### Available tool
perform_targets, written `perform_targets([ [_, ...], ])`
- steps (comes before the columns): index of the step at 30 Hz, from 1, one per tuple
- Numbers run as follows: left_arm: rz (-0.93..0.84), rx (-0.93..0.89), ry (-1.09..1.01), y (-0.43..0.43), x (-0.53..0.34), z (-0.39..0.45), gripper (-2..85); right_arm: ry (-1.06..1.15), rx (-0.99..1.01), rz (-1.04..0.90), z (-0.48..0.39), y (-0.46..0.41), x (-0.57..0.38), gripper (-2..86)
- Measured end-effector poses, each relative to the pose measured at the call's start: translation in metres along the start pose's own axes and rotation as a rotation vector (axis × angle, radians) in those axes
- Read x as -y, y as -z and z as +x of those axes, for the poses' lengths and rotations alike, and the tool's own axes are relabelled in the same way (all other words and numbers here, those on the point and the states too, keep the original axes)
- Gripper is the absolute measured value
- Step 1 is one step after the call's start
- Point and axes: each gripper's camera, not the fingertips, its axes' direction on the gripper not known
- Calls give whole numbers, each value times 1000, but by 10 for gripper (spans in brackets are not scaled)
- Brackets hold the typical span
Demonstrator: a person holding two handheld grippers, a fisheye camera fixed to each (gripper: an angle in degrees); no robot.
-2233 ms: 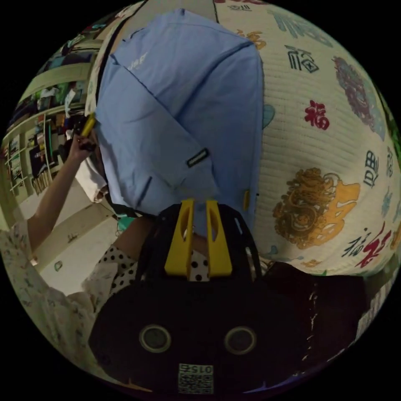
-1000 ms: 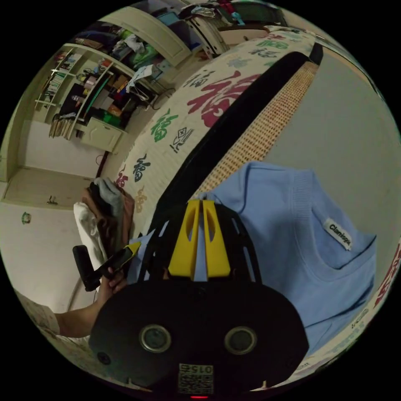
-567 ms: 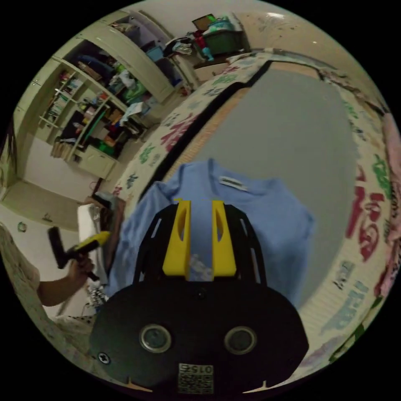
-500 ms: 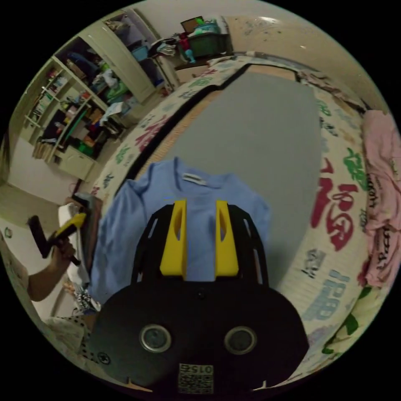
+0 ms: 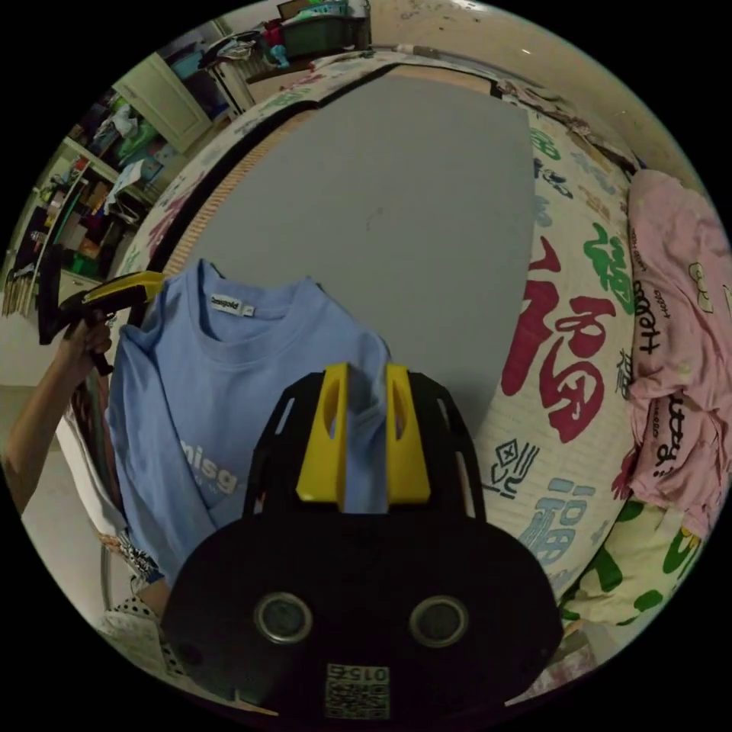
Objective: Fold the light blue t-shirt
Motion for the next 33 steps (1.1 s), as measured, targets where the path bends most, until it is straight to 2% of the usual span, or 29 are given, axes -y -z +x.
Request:
perform_targets([
  [2,-58,24,-24,-6,14,-2,61,-20,-5,11,0,8,-1,10],
  [6,-84,107,-79,7,35,-2,0,-106,147,38,12,25,-10,-1],
  [9,-52,118,-84,31,40,-8,-6,-157,220,115,16,58,-31,-4],
  [13,55,109,-110,92,31,-9,-8,-84,243,213,2,122,-83,-5],
  [18,164,62,-160,205,-32,-8,-3,43,262,252,-28,186,-170,-6],
  [21,127,49,-139,232,-55,-27,20,48,224,216,-40,199,-212,-6],
  [24,72,-12,-92,225,-39,-50,108,42,250,184,-55,203,-235,-6],
  [28,40,-15,-107,194,7,-61,127,30,268,149,-85,199,-278,-5],
  [33,-148,116,-204,123,81,-61,124,-47,315,126,-103,191,-327,-5],
])
